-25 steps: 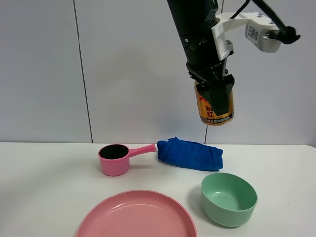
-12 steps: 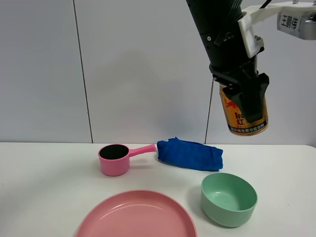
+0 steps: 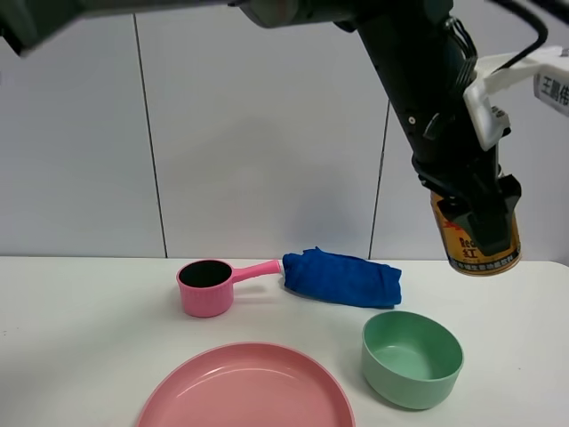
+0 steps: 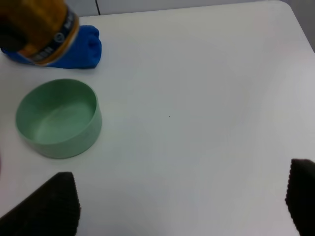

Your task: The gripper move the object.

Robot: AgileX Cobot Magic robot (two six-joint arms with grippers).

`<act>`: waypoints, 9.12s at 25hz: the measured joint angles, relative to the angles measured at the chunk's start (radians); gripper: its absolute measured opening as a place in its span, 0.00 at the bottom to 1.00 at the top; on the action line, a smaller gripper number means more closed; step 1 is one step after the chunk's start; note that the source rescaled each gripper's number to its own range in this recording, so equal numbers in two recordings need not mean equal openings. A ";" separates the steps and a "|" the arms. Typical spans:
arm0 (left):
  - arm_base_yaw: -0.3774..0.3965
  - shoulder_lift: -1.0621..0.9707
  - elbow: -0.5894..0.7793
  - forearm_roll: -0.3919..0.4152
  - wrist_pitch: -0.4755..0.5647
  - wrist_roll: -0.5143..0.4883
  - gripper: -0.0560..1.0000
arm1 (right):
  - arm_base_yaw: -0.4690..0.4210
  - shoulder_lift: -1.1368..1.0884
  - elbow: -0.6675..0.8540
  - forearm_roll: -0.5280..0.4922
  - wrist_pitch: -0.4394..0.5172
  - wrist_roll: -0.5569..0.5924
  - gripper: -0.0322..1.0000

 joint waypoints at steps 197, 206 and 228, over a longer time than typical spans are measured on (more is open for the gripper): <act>0.034 -0.641 0.368 0.631 0.116 -1.090 0.18 | 0.000 0.000 0.000 0.000 0.000 0.000 1.00; 0.362 -0.987 0.941 0.522 0.115 -1.058 0.18 | 0.000 0.000 0.000 0.000 0.000 0.000 1.00; 1.031 -2.131 1.720 0.202 0.118 -0.756 0.35 | 0.000 0.000 0.000 0.000 0.000 0.000 1.00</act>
